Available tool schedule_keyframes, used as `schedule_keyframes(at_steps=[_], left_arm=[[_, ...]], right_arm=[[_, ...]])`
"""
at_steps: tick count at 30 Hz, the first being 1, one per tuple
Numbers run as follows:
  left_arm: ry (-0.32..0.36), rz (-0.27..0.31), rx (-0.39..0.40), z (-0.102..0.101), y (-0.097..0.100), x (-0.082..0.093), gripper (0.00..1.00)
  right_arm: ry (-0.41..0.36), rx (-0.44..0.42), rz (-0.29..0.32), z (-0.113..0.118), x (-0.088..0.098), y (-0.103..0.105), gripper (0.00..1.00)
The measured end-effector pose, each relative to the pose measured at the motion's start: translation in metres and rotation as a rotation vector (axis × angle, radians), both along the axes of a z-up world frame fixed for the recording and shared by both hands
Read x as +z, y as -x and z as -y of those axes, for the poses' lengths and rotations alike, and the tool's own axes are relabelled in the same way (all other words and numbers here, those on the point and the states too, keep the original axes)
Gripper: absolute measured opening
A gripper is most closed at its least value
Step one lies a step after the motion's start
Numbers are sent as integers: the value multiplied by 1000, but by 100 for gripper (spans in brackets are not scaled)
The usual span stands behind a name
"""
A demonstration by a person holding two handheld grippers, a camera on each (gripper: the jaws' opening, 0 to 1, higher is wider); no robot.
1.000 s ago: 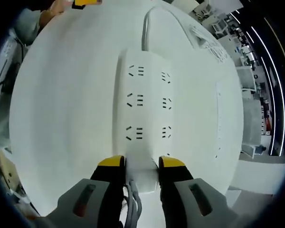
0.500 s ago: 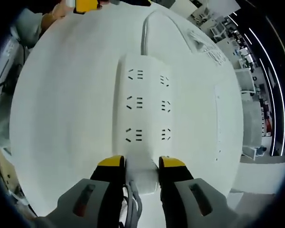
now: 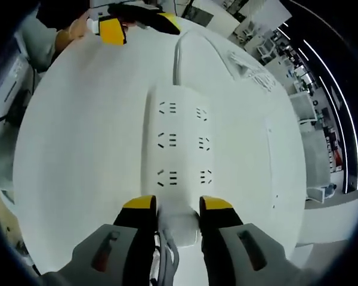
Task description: Straighten the power strip on the desk, plug the charger into it
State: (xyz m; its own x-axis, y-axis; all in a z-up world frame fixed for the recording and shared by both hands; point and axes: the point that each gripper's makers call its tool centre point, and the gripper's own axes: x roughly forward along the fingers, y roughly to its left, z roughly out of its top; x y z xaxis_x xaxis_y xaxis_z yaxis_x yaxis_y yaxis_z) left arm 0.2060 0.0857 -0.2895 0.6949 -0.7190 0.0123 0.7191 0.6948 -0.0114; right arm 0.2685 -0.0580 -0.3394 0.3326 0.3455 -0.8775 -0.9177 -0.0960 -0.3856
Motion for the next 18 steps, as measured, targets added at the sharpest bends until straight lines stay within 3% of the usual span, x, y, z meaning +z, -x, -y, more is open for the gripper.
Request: schedule_keyframes(at_steps=[2,6,13,18], left_arm=[[-18,-6,-5,1,0,-3,35],[-47,-32,-6,3,-2,-11,37],[-98,-62,-15,8,-3,-25,37],[-112,-80,-19,9,-3,-30,37]], right_arm=[[-31,-4,-6,-1,2,0,26],[-82,-4,-14,-1,6,-1,26],[-266,-8,-47,-13,26,6,23],[-321,-15,-55,-9,32,9,23]])
